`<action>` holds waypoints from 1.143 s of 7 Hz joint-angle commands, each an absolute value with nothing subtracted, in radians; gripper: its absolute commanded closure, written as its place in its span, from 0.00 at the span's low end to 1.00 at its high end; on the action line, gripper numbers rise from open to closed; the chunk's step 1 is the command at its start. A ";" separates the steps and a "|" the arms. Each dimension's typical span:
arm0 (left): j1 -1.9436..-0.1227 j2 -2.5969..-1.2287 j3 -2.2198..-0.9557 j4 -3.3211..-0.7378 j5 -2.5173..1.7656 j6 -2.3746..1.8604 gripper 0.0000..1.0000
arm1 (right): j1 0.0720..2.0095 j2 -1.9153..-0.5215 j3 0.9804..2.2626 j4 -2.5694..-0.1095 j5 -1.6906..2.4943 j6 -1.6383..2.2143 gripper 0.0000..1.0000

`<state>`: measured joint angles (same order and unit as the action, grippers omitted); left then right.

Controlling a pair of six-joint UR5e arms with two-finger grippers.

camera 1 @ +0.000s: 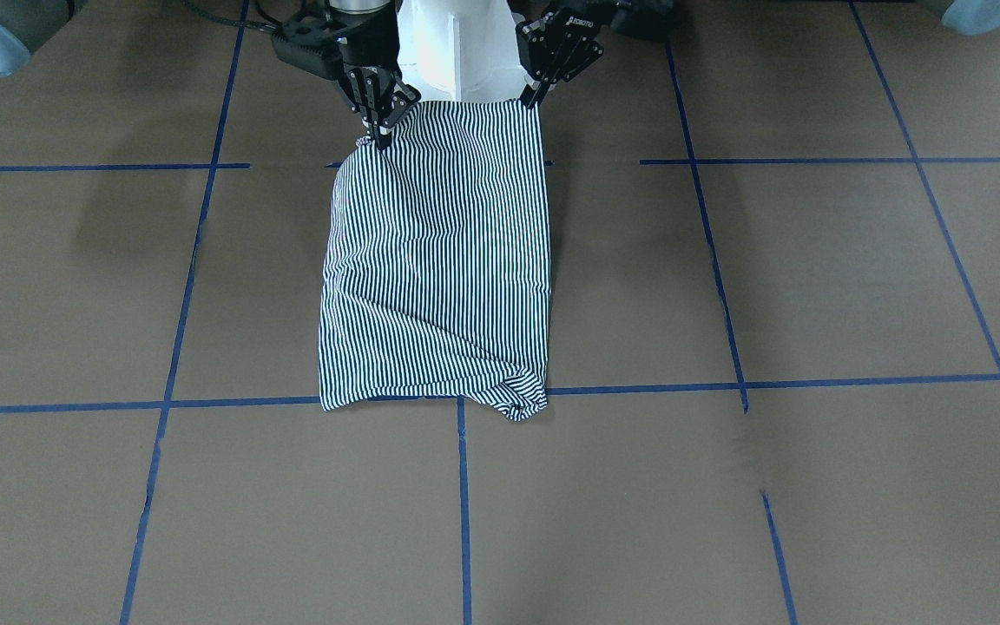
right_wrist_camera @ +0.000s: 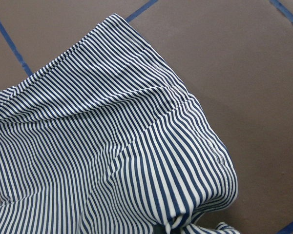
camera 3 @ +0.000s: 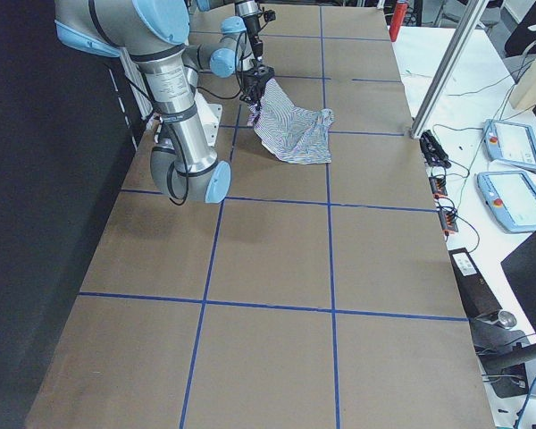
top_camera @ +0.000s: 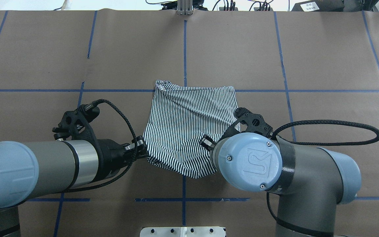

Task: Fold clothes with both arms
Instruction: 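Lift both near corners and fold them over toward the shirt's far edge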

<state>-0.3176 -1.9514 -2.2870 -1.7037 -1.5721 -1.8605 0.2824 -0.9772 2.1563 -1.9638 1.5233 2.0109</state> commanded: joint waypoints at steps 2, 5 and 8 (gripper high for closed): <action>-0.408 -2.075 -2.116 -1.696 -1.580 -1.775 1.00 | 0.343 -0.968 2.082 -1.941 1.500 1.945 1.00; -0.529 -2.179 -1.935 -1.713 -1.582 -1.697 1.00 | 0.420 -0.903 1.819 -1.744 1.502 1.933 1.00; -0.578 -2.230 -1.665 -1.931 -1.580 -1.652 1.00 | 0.495 -0.824 1.620 -1.648 1.505 1.879 1.00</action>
